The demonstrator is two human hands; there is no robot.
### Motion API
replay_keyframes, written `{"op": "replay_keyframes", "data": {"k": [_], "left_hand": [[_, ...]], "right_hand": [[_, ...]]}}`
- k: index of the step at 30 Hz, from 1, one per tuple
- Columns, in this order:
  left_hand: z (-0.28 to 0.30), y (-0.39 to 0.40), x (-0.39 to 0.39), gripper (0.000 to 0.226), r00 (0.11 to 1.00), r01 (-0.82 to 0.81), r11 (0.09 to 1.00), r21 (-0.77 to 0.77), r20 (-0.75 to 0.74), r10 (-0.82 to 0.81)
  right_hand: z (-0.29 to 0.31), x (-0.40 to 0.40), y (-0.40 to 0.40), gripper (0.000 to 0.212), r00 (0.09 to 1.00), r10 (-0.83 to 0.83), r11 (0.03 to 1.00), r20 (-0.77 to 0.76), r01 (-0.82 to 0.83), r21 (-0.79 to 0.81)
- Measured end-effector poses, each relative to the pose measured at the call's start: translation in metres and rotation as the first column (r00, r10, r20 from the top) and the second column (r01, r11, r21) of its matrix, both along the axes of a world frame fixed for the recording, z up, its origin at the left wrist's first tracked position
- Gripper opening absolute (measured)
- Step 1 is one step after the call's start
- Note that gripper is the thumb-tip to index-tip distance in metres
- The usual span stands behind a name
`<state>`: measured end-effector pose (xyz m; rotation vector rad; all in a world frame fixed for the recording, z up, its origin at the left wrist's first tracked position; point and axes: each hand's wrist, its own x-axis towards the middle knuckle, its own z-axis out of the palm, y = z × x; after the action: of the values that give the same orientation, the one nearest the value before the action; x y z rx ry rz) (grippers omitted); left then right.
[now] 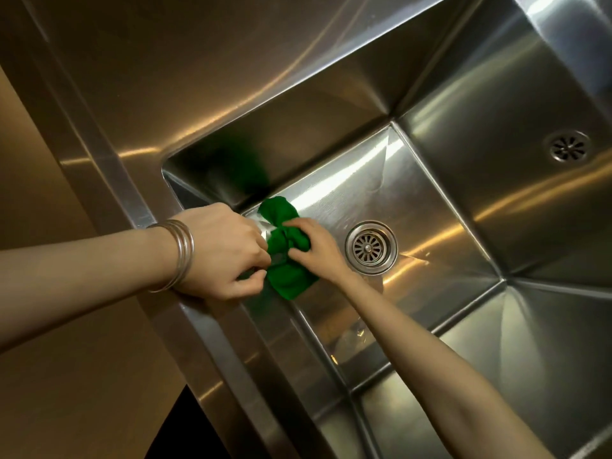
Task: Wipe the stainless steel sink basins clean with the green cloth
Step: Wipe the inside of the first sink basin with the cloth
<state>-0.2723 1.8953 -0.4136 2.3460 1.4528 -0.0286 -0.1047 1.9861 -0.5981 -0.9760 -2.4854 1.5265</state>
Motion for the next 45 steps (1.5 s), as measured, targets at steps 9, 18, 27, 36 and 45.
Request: {"op": "replay_keyframes", "data": {"k": [9,18,27,36,45], "left_hand": [[0.001,0.0,0.001,0.039,1.0,-0.01,1.0,0.027,-0.011,0.01],[0.001,0.001,0.002,0.039,1.0,-0.007,1.0,0.011,-0.017,0.007],[0.006,0.002,0.002,0.039,1.0,-0.004,0.999,-0.041,-0.03,0.003],[0.004,0.001,0.003,0.037,0.999,-0.018,0.998,-0.065,-0.037,0.016],[0.005,0.004,0.001,0.038,1.0,0.013,0.996,-0.086,-0.025,-0.015]], "right_hand": [[0.004,0.009,0.051,0.053,0.776,-0.607,0.79,0.174,0.612,0.027],[-0.029,-0.023,0.014,0.084,0.815,0.035,0.984,0.579,-0.128,0.12],[-0.046,-0.001,-0.011,0.06,0.73,0.338,0.676,0.595,-0.627,0.386],[-0.042,-0.044,0.114,0.049,0.782,-0.252,0.926,0.57,0.024,0.378],[-0.039,-0.005,-0.038,0.05,0.746,0.281,0.715,0.604,-0.582,0.386]]}}
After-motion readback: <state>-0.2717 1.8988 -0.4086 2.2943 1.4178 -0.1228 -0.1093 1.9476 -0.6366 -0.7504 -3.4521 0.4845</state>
